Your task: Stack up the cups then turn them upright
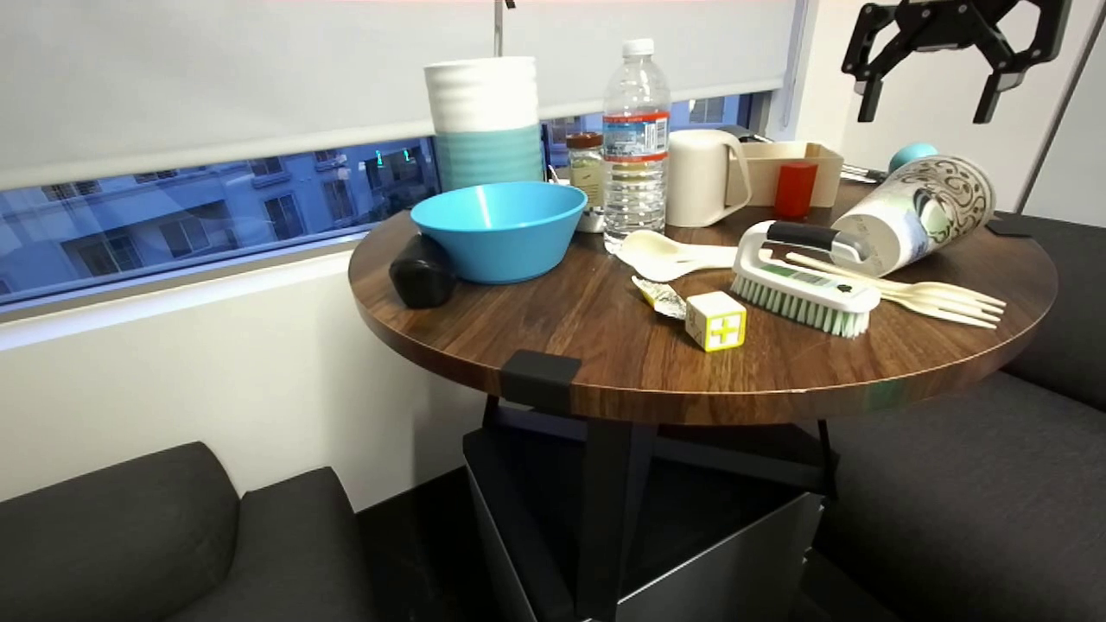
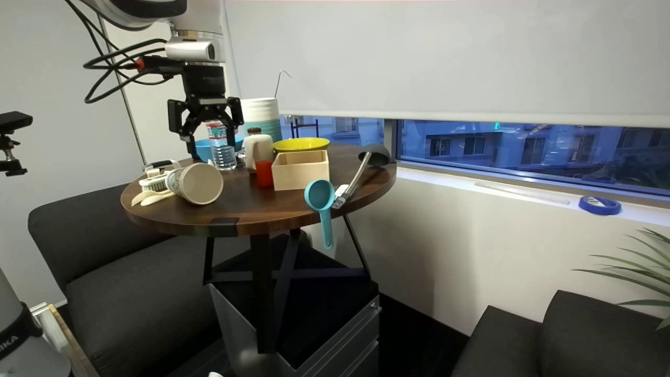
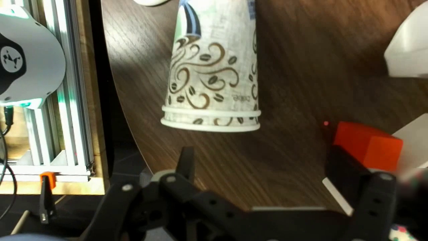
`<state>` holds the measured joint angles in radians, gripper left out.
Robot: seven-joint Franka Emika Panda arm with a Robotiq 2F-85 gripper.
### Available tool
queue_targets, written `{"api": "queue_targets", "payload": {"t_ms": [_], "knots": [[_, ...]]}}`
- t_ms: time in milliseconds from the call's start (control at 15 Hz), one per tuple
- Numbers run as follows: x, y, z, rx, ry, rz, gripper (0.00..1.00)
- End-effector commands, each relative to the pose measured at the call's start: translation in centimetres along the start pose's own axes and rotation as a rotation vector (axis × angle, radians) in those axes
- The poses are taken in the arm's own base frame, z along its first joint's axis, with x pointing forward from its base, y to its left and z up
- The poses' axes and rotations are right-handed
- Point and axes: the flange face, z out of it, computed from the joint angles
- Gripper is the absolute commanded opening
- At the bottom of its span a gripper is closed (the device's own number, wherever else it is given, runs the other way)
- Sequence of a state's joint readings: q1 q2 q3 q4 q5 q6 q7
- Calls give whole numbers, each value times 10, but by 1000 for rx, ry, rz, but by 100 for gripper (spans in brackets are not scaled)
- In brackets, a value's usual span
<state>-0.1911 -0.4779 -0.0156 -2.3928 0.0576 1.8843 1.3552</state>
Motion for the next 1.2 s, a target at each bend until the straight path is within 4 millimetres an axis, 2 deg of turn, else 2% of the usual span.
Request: {"api": "queue_targets", "payload": {"t_ms": [0,400,933,1000,1067,1133], "knots": [[26,16,16,-30,-71,53,100],[45,34,42,-169,-207,102,100],[46,25,66,-191,-334,149,100],[46,24,69,-195,-348,152,95],[47,24,71,-198,-353,157,74],[48,23,72,-195,-372,159,70]]}}
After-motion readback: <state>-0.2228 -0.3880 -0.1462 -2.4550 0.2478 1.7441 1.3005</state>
